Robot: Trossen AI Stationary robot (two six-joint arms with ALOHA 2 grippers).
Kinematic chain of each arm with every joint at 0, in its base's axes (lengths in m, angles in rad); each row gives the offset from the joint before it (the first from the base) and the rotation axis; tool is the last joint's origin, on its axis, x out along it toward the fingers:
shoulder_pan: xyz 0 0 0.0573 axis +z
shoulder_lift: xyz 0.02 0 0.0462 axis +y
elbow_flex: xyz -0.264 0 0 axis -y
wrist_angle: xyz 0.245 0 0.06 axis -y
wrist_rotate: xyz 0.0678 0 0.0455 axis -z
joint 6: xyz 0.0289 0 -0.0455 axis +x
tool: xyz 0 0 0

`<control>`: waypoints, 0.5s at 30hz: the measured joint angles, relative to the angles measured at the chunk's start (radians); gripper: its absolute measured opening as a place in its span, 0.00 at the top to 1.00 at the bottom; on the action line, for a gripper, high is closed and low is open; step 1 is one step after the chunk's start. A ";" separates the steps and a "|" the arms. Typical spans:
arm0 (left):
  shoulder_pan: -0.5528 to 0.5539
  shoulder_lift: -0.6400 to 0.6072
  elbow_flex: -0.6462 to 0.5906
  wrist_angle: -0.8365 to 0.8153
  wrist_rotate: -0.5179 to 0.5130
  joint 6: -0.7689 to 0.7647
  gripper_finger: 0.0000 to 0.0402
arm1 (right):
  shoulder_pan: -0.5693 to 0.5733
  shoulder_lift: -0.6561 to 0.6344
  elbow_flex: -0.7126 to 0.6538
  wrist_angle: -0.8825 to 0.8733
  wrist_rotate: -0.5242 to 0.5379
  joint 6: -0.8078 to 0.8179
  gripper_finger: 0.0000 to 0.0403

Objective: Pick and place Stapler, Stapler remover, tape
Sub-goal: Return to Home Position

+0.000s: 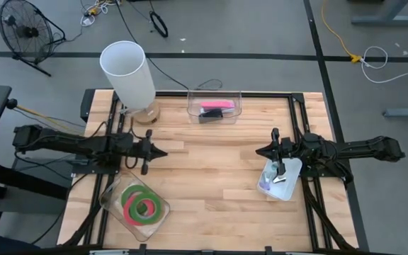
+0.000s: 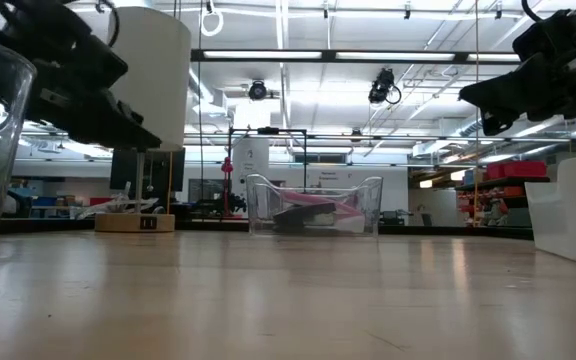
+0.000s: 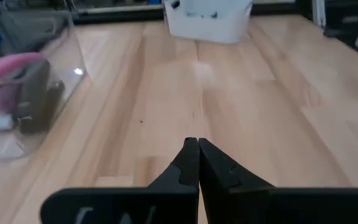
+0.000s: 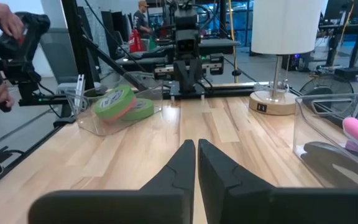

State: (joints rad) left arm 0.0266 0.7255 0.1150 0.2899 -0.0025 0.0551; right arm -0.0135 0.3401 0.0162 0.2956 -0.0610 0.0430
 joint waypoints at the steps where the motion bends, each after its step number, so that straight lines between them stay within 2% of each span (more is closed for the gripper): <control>1: 0.000 -0.023 -0.016 0.003 0.000 0.000 1.00 | 0.000 0.000 0.000 0.001 0.000 0.000 0.94; 9: 0.000 -0.167 -0.105 0.015 -0.003 -0.001 1.00 | 0.000 0.000 0.000 0.001 0.000 0.000 0.94; 15: 0.000 -0.265 -0.106 -0.037 -0.004 0.006 1.00 | 0.000 0.000 0.000 0.001 0.000 0.000 0.94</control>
State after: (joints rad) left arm 0.0269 0.4606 0.0090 0.2529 -0.0067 0.0606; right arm -0.0135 0.3401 0.0162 0.2970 -0.0608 0.0429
